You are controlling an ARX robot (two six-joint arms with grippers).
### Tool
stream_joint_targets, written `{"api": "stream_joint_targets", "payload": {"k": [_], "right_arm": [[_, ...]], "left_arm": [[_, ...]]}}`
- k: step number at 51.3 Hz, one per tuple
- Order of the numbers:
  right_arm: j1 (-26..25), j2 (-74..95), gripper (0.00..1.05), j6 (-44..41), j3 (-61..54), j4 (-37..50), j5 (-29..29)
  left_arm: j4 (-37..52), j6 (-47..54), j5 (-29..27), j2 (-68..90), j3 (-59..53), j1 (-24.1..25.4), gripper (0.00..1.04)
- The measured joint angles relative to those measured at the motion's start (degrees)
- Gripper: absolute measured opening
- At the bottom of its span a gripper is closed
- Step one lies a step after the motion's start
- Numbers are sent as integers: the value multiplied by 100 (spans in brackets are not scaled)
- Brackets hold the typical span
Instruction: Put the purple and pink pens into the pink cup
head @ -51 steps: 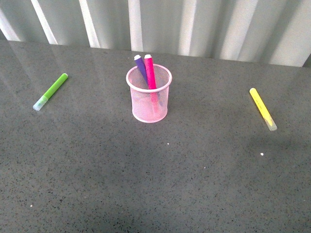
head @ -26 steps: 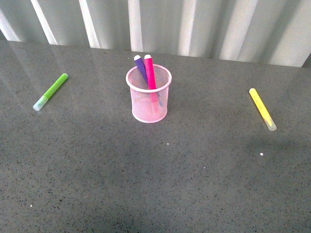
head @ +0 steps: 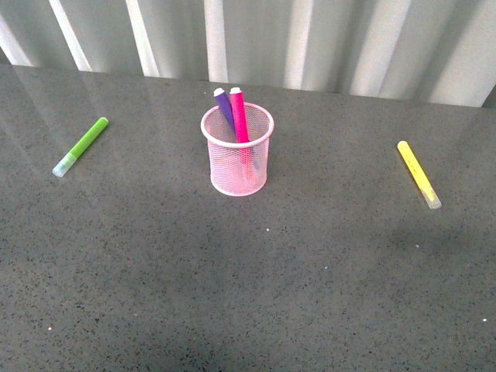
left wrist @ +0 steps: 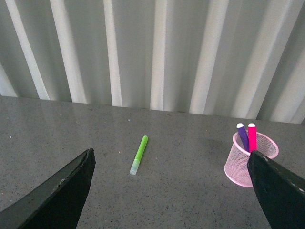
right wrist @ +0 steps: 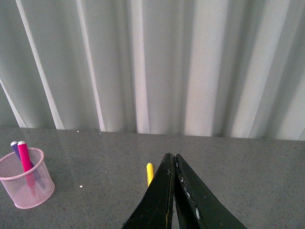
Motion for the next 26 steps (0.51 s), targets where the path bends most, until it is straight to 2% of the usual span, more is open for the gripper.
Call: {"api": "stream_joint_targets", "payload": {"k": [10,14,26], "right_arm": [[0,-332,3,0,2,-339,2],[2,-1051,3,0,4,-1250,0],[4,-1272,3,2,7,-1307,2]], "left_arm": [[0,0,0,0,0,0,98],[0,0,0,0,0,0,98],[0,0,0,4,0,0,98]]}}
